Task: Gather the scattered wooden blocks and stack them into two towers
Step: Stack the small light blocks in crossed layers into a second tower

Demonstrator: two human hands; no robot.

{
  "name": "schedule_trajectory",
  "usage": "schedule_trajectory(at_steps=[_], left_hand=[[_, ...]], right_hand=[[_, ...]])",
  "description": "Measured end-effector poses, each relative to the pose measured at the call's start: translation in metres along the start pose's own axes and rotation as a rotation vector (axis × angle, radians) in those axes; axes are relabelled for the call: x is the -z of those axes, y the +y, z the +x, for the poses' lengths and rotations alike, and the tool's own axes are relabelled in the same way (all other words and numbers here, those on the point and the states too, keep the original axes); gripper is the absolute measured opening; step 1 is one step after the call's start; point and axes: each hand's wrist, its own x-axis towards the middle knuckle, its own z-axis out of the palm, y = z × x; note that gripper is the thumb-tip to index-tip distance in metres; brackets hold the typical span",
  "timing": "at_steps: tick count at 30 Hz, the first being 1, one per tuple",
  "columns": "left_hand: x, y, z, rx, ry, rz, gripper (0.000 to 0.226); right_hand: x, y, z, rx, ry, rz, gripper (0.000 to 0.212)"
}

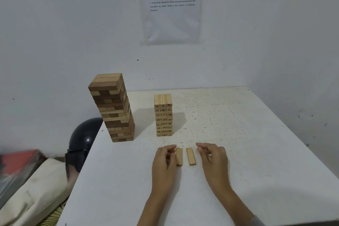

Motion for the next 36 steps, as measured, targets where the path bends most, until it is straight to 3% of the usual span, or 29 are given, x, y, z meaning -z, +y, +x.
schedule_trajectory(at_steps=[3, 6, 12, 17, 22, 29, 33, 36], left_hand=[[0.003, -0.001, -0.002, -0.034, -0.019, 0.020, 0.030], [0.002, -0.006, -0.002, -0.058, -0.048, 0.048, 0.032], [-0.002, -0.006, -0.003, -0.165, -0.099, 0.176, 0.039], [-0.004, -0.011, -0.001, -0.176, -0.073, 0.169, 0.036], [-0.005, -0.008, -0.001, -0.119, -0.033, 0.093, 0.038], [-0.001, -0.002, -0.004, -0.113, -0.044, 0.107, 0.028], [0.001, -0.001, -0.005, -0.122, -0.067, 0.115, 0.034], [0.003, 0.003, -0.006, -0.092, -0.096, 0.097, 0.036]], right_hand=[[-0.003, 0.004, 0.000, 0.016, 0.087, -0.165, 0.015], [-0.002, 0.004, 0.001, -0.008, 0.096, -0.169, 0.015], [0.005, -0.003, -0.003, -0.022, -0.098, -0.012, 0.042], [0.005, -0.002, -0.007, 0.058, -0.222, 0.019, 0.045], [0.007, -0.002, -0.011, 0.230, -0.384, -0.119, 0.063], [0.009, -0.002, -0.011, 0.178, -0.377, 0.002, 0.070], [0.003, 0.004, -0.010, 0.273, -0.258, -0.039, 0.061], [0.002, 0.007, -0.008, 0.245, -0.228, -0.031, 0.058]])
